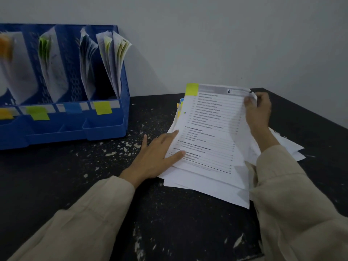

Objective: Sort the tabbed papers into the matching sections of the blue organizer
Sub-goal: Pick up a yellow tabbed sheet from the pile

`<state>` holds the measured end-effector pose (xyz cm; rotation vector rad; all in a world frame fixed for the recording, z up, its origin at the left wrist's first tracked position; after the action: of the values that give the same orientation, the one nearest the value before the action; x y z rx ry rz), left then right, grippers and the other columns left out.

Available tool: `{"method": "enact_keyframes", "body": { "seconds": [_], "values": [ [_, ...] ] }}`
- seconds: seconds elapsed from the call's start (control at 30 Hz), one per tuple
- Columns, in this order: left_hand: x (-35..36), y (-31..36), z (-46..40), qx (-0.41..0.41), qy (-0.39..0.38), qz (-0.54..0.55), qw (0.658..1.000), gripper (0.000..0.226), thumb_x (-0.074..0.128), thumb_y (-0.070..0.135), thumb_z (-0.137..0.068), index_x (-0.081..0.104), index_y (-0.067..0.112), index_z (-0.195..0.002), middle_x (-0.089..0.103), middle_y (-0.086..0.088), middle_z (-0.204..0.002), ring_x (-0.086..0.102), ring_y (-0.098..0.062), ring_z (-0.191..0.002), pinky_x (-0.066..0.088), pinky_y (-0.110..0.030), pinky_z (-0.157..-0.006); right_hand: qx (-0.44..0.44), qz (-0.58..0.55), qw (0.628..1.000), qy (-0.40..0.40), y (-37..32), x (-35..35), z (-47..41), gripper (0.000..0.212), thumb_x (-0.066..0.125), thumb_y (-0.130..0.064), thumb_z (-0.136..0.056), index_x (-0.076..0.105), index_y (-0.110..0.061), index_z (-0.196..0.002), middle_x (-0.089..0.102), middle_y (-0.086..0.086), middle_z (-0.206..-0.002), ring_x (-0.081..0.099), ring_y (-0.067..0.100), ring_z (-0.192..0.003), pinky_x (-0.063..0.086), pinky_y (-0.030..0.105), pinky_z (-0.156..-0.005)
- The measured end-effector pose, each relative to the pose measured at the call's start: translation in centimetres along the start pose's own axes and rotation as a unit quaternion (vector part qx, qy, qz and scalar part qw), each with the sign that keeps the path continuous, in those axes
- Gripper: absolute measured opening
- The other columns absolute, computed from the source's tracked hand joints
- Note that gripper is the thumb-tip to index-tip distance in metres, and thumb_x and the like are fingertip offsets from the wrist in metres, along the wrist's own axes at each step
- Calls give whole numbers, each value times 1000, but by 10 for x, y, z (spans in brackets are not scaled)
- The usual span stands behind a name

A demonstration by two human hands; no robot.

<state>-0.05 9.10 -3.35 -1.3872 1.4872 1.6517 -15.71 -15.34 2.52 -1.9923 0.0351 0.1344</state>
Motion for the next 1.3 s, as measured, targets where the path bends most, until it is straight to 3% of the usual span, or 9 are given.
{"method": "enact_keyframes", "body": {
  "seconds": [0.13, 0.23, 0.33, 0.47, 0.63, 0.93, 1.07, 1.17, 1.3],
  "values": [
    [-10, -2, -1, -18, 106, 165, 980, 56, 48, 45, -92, 28, 35, -144, 22, 2, -154, 20, -9, -140, 8, -41, -118, 9, -94, 994, -58, -4, 15, 7, 7, 54, -12, -93, 47, -13, -95, 51, -9, -83, 49, 2, -73, 43, 10, -63],
    [-22, -8, 0, -25, 163, 213, 963, 47, 62, 26, -89, 45, 36, -132, 19, -1, -155, 16, 2, -133, 15, -12, -102, 42, -164, 981, -95, -7, 25, 15, 13, 55, -10, -93, 49, -20, -86, 54, -5, -85, 52, 7, -78, 46, 22, -74],
    [-36, -19, 2, -35, 174, 250, 952, 38, 66, 16, -86, 56, 36, -117, 22, 0, -153, 24, 1, -128, 27, -18, -99, 72, -211, 966, -134, -9, 35, 24, 15, 54, -10, -94, 50, -21, -84, 56, -5, -85, 54, 9, -80, 46, 27, -77],
    [-48, -37, 7, -44, 177, 302, 936, 34, 67, 6, -83, 66, 34, -101, 52, 2, -131, 57, -15, -112, 48, -37, -97, 84, -238, 952, -173, -16, 45, 36, 12, 52, -11, -95, 49, -18, -86, 56, -6, -83, 55, 8, -77, 45, 24, -71],
    [-57, -44, 14, -42, 186, 372, 908, 27, 62, -1, -86, 67, 22, -101, 67, -3, -105, 67, -14, -82, 56, -22, -67, 51, -199, 955, -213, -23, 53, 45, 14, 53, -9, -94, 47, -20, -87, 55, -4, -87, 55, 10, -79, 45, 26, -70],
    [-75, -58, 26, -34, 248, 337, 908, 44, 46, 2, -96, 55, 33, -127, 53, 11, -131, 51, -8, -120, 43, -32, -103, 11, -144, 945, -295, -54, 74, 52, 14, 57, -6, -91, 48, -16, -86, 61, 6, -97, 60, 20, -87, 53, 37, -77],
    [-96, -62, 38, -20, 283, 314, 906, 48, 44, 3, -97, 53, 37, -128, 51, 15, -132, 48, 1, -120, 41, -22, -102, -14, -147, 936, -319, -77, 80, 49, 7, 56, -12, -93, 56, -11, -86, 66, 7, -90, 64, 18, -75, 54, 23, -61],
    [-112, -63, 47, -8, 306, 310, 900, 50, 44, 1, -96, 53, 42, -124, 50, 19, -131, 48, 9, -116, 42, -11, -95, -26, -110, 935, -337, -90, 90, 46, 8, 57, -15, -93, 58, -8, -96, 67, 8, -94, 65, 21, -80, 58, 31, -72],
    [-131, -72, 62, 3, 331, 300, 895, 50, 44, 2, -97, 52, 40, -127, 51, 22, -131, 48, 0, -121, 41, -27, -103, 6, -111, 933, -343, -106, 111, 45, 9, 59, -15, -92, 59, -10, -99, 66, 8, -95, 66, 17, -76, 58, 31, -71]
  ]
}}
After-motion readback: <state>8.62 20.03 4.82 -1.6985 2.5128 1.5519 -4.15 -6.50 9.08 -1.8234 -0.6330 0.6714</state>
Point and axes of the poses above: each hand's wrist, its own z-axis away from the middle knuckle, its own x-axis out of the palm, y = z × x, the point moved 2 cm from there along -z, towards the middle knuckle
